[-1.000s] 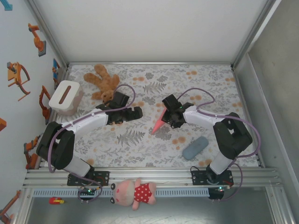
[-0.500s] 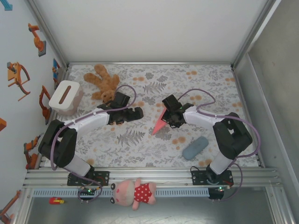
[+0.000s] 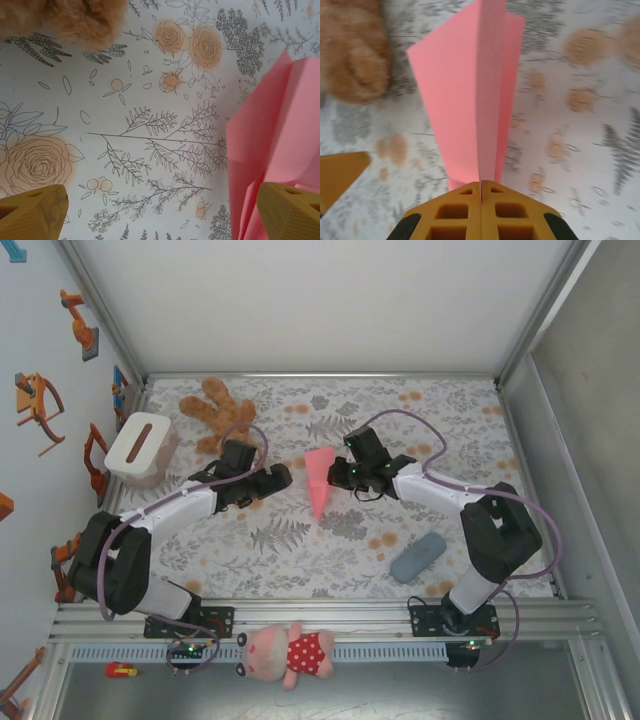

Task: Fold a paper plane with a square sheet of paper (pick it up from the middle)
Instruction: Turn over a paper plane at the center of the table.

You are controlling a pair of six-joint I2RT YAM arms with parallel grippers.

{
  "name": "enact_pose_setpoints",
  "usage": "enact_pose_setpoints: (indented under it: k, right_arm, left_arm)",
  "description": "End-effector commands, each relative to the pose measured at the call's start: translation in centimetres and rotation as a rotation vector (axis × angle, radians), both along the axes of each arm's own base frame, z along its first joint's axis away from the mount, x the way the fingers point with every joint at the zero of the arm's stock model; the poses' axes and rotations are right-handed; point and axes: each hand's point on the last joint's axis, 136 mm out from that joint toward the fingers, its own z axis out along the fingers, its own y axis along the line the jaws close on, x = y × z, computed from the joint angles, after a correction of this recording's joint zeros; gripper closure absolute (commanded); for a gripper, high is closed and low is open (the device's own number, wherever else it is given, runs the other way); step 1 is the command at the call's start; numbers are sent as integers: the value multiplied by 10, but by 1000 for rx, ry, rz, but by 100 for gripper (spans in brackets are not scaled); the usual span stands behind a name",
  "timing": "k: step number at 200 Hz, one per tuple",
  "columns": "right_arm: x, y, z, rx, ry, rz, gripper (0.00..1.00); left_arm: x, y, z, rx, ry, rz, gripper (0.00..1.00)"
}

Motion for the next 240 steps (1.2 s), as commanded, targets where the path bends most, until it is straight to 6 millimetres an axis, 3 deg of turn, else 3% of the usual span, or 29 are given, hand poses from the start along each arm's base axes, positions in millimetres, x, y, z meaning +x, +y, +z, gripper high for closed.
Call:
enact_pose_setpoints:
  k: [1,35,80,113,134,148,188,240]
  right_arm:
    - [-1,17,-1,139,-12,99,100]
    - [-1,6,-31,190,58,63,100]
    - [-7,-19,-67,159,122,15,100]
    - [-9,-28,-74,153,131,-8,100]
    - [-9,-30,-76,152,132,-11,100]
    - [-9,-31,-78,150,137,-13,100]
    - [-9,-32,-81,146,143,-15,100]
    - [-8,-32,-81,149,141,-17,100]
  left_arm:
    - [3,-5,13,-63,-16,20,4]
    - [0,-12,3,-97,26,9,4]
    - [-7,-42,-12,-155,94,-79,2]
    - [-14,-64,-25,-167,138,-141,18]
    - [-14,-82,-26,-197,150,-189,32]
    - [-14,-91,-26,-210,145,-214,35]
    - [-10,-109,-32,-245,165,-263,55]
    - [-2,-114,-48,-210,205,-273,83]
